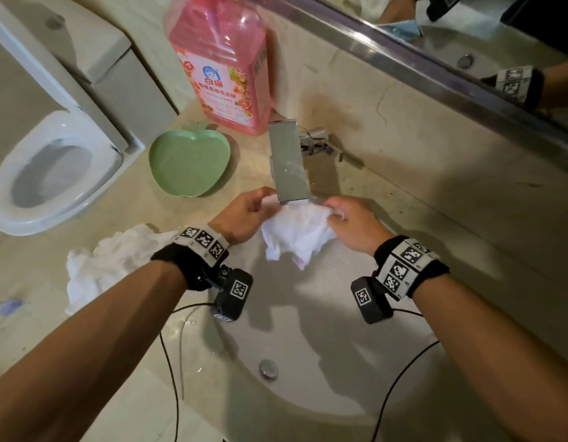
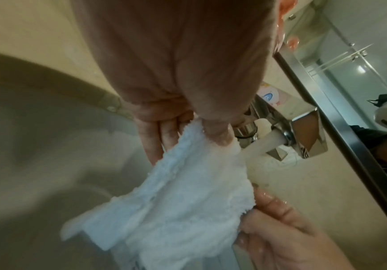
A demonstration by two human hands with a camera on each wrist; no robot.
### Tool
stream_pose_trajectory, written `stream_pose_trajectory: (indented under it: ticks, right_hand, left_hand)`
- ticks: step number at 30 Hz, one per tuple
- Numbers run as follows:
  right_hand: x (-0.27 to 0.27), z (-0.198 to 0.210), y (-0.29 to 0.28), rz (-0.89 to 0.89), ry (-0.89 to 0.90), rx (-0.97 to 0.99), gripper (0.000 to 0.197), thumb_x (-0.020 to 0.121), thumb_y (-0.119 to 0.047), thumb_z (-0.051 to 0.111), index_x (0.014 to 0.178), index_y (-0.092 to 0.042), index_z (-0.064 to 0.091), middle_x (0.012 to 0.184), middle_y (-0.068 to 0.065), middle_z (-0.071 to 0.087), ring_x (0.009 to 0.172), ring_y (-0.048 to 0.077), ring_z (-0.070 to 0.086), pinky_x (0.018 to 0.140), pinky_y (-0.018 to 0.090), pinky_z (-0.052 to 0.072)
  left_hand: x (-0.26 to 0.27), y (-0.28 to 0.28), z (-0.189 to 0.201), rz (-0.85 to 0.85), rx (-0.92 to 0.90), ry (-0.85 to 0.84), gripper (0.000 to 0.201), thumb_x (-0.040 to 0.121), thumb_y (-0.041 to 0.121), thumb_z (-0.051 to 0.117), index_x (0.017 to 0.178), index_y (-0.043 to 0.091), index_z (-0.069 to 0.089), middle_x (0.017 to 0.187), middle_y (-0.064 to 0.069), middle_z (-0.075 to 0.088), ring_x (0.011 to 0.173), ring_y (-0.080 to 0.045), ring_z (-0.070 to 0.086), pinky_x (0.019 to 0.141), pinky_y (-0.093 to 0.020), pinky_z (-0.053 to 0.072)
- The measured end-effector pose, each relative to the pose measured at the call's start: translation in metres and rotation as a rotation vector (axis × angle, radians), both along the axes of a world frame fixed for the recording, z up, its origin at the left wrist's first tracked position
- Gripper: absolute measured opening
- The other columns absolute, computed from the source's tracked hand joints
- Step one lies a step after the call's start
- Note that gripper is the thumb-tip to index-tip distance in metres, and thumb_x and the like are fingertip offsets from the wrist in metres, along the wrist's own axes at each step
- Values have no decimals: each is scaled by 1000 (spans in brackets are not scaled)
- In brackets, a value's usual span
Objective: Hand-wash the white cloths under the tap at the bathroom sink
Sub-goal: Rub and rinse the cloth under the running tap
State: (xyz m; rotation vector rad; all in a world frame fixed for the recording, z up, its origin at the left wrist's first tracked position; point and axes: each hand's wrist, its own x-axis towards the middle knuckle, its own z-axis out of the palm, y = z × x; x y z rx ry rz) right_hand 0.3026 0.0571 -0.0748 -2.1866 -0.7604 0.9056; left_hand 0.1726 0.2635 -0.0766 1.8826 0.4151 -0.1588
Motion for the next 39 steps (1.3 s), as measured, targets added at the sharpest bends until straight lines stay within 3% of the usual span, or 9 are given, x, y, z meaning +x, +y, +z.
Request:
stream_pose_trajectory:
  ticks: [6, 10, 13, 17, 22, 25, 29, 35, 39]
  right_hand:
    - [-21, 6, 32, -1, 123, 48, 16, 88, -23, 52, 97, -16, 63, 85, 0, 62, 75, 15, 55, 67, 26, 42]
    - [-36, 1, 47, 97, -31, 31, 19, 84, -22, 74, 91, -31, 58, 81, -13, 59, 71, 2, 55, 63, 6, 39]
    - [-32, -1, 55, 77, -63, -75, 10, 91, -24, 69, 96, -17, 63, 86, -1, 59, 77, 14, 56, 71, 24, 43]
    - [-32, 3, 60, 16, -55, -100, 22, 97, -24, 63, 78, -12, 59, 75, 0, 61, 73, 19, 58, 56, 13, 38]
    - [-45, 10, 69, 3, 94, -34, 36, 90, -16, 63, 120, 4, 62, 103, 22, 70, 94, 34, 68, 86, 48, 56]
    - [-51, 7, 69, 138, 45, -19, 48, 78, -28, 78, 124, -17, 65, 103, 4, 72, 96, 19, 67, 80, 31, 53]
    - [-40, -5, 62, 16, -19, -144, 30, 84, -13, 64, 114, -12, 64, 105, 4, 65, 98, 22, 64, 75, 27, 48]
    - [-24, 1, 39, -62, 128, 102, 31, 84, -10, 62, 106, -30, 70, 100, -6, 74, 99, 15, 69, 87, 42, 58]
    - [-14, 4, 31, -101, 139, 214, 20, 85, -1, 66, 101, -13, 68, 102, 17, 71, 98, 36, 66, 86, 53, 56]
  left_hand:
    - [-17, 7, 6, 46, 147, 25, 17, 105, 35, 39, 105, 22, 50, 90, 8, 56, 82, -9, 54, 72, -27, 42]
    - [-27, 15, 6, 123, 160, 66, 26, 102, 42, 41, 108, 18, 47, 91, 5, 58, 78, -5, 55, 67, -26, 43]
    - [-36, 25, 4, 153, 186, 57, 23, 99, 39, 51, 102, 17, 45, 81, 10, 55, 68, -5, 51, 63, -28, 40]
    - [-41, 30, 0, 244, 217, 82, 23, 98, 33, 56, 103, 15, 42, 82, 9, 50, 68, -5, 46, 68, -29, 36]
    - [-28, 11, 3, 232, 149, 101, 18, 99, 32, 52, 101, 15, 46, 96, -4, 58, 77, -13, 54, 67, -30, 43]
    - [-17, -9, 6, 183, 117, 97, 26, 93, 38, 57, 97, 12, 56, 101, -10, 65, 82, -18, 61, 68, -28, 47]
    - [-12, -18, 5, 144, -193, 174, 27, 74, 29, 50, 99, 19, 55, 106, -3, 62, 103, -28, 63, 84, -41, 55]
    - [-1, -8, -12, -190, 208, 165, 88, 64, 36, 78, 139, 19, 36, 135, 1, 52, 125, -22, 50, 101, -34, 44]
    - [18, -21, -21, -170, 196, 291, 46, 64, 35, 89, 104, 29, 67, 93, 23, 65, 109, -15, 62, 74, -5, 39]
